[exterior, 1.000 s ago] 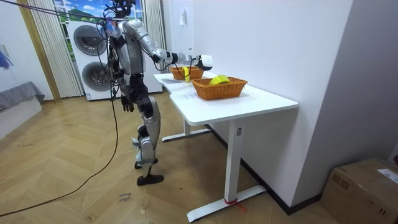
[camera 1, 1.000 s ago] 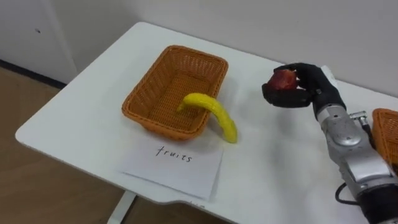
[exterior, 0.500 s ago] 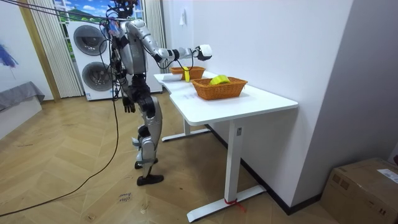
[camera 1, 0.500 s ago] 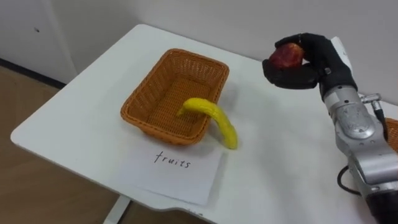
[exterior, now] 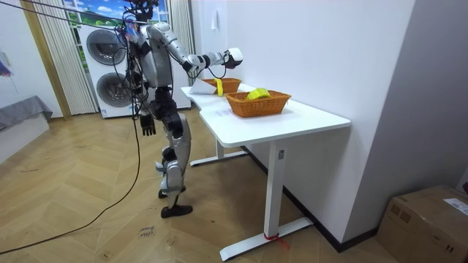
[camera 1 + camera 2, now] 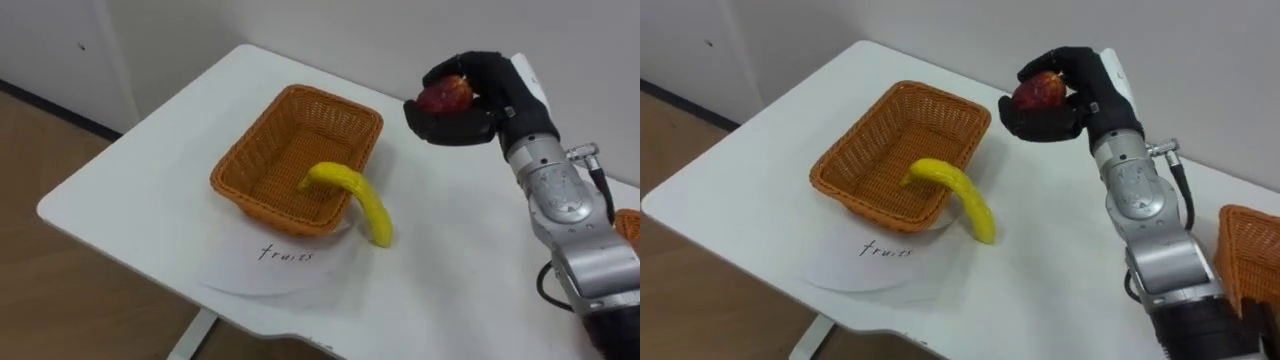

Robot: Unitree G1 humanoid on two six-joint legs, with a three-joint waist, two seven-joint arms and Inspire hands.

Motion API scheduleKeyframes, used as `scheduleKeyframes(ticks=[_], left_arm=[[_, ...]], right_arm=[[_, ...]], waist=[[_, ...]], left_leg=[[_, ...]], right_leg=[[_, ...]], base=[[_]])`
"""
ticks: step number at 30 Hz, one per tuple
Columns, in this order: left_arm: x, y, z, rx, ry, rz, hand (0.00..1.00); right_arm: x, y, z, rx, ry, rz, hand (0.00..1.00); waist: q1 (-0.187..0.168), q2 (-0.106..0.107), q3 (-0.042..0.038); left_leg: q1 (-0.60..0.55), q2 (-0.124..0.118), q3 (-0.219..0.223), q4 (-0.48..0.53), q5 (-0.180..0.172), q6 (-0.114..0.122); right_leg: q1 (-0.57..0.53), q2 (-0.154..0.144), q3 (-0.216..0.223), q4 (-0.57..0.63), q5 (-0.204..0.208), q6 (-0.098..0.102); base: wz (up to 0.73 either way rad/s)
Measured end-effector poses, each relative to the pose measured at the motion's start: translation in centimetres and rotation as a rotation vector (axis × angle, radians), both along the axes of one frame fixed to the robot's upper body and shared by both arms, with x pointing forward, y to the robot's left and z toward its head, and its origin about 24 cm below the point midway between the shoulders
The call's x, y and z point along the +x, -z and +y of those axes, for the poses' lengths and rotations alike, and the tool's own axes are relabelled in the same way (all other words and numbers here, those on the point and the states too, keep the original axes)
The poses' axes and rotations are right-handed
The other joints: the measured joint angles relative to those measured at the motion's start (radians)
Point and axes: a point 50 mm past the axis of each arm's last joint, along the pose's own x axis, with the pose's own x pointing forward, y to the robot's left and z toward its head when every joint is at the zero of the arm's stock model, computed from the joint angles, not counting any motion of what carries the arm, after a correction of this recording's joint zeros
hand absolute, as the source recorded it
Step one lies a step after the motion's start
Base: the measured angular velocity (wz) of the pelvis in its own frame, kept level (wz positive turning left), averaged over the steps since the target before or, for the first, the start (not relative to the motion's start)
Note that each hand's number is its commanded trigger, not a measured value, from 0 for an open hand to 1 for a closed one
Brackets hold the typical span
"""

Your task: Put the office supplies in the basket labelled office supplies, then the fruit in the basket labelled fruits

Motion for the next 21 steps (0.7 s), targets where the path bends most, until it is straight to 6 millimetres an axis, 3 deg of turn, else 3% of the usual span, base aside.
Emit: scheduleKeyframes(ticks=[8, 13, 21], left_arm=[[-0.6, 0.0, 0.2, -0.018, 0.003, 0.033, 0.0], [-0.4, -0.1, 0.5, -0.013, 0.011, 0.033, 0.0], [-0.2, -0.1, 0.6, -0.012, 0.013, 0.029, 0.0]], right_arm=[[-0.2, 1.4, 1.9, -0.057, -0.108, 0.076, 1.0], [-0.4, 2.3, 2.9, -0.084, -0.162, 0.117, 1.0], [-0.5, 3.0, 3.1, -0.095, -0.175, 0.15, 1.0]], waist=[[0.034, -0.013, 0.0057], [0.078, -0.024, 0.0074], [0.088, -0.036, 0.0138]], left_leg=[[-0.026, -0.006, -0.023, 0.035, -0.005, 0.001], [-0.023, -0.007, -0.028, 0.033, -0.005, 0.001], [-0.031, -0.007, -0.029, 0.034, -0.005, 0.001]], right_leg=[[-0.007, 0.001, -0.008, -0.004, -0.005, 0.004], [-0.001, 0.002, -0.006, -0.005, -0.005, 0.004], [-0.002, 0.003, -0.004, -0.009, -0.005, 0.004]], base=[[0.08], [0.03], [0.0]])
